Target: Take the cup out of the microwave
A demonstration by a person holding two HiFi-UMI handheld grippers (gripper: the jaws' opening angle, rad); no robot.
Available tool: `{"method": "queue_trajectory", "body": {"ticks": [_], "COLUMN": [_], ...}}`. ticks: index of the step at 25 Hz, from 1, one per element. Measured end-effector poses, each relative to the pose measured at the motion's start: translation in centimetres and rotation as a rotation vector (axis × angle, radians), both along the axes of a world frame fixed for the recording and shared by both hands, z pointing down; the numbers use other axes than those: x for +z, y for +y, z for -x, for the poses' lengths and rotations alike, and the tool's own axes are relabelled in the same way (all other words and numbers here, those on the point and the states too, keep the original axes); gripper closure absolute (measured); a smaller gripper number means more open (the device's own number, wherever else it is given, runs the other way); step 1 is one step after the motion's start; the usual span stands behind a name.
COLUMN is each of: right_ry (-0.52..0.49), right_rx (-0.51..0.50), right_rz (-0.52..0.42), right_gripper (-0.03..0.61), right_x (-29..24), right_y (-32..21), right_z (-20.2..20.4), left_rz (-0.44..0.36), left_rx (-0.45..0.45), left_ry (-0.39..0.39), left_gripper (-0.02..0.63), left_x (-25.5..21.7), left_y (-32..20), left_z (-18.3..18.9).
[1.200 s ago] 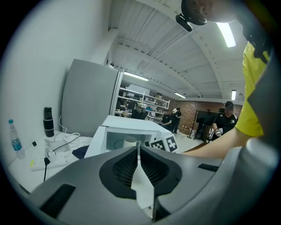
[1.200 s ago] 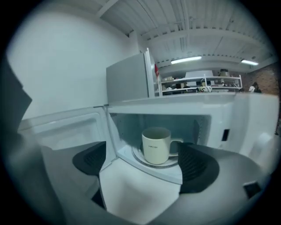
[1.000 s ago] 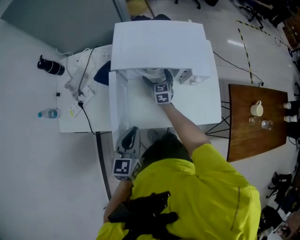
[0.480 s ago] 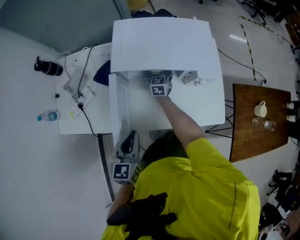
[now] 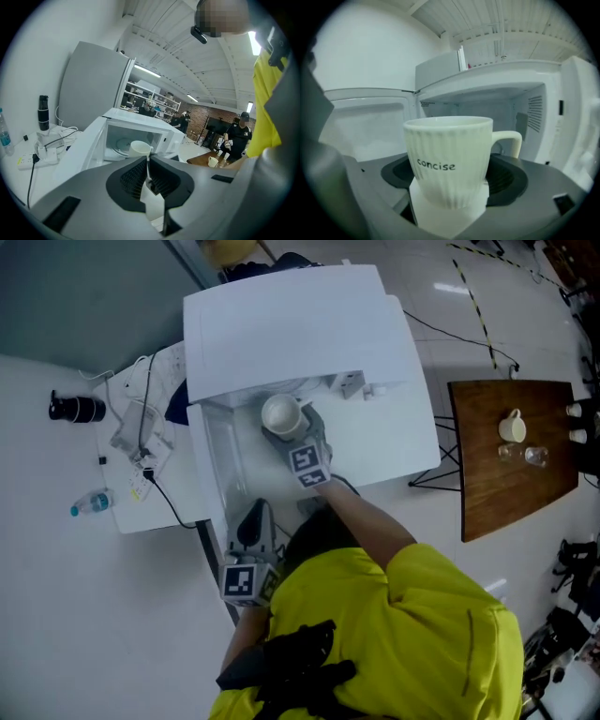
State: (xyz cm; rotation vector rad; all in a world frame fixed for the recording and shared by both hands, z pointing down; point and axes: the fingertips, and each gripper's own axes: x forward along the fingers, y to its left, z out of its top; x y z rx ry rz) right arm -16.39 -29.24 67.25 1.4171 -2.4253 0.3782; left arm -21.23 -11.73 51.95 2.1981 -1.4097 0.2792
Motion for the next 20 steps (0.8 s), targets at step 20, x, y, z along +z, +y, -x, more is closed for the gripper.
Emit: {"method": "queue_trajectory", "body": {"ticks": [20], "right_ry": [0.118], "right_rx": [0.389], "right_rz": [0.138], "right_gripper": [0.12], "right_x": [7.9], "right_y": [4.2], "right_z": [-34.3], "left_rz": [0.027], "left_rx": [0.276], "left_ry": [0.016], "left_gripper": [0.603], "left_x": [1.2], "left_y": [-2.6], "left_z": [-11.3]}}
